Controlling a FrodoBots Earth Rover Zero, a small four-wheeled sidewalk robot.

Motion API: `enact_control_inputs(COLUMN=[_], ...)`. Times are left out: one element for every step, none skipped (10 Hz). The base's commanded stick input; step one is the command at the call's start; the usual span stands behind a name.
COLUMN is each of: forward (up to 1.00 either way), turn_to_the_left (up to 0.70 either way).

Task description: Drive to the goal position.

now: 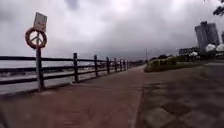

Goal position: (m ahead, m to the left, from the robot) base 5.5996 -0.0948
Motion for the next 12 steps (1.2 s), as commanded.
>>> enact_control_inputs(forward=[1.00, 1.00, 1.00, 1.00, 1.00, 1.00, 1.00, 1.00, 1.00, 1.00, 1.00, 1.00], turn_to_the_left=[0.00, 0.00, -0.10, -0.26, -0.08, 0.00, 0.00, 0.00, 0.00, 0.00, -0.02, -0.20])
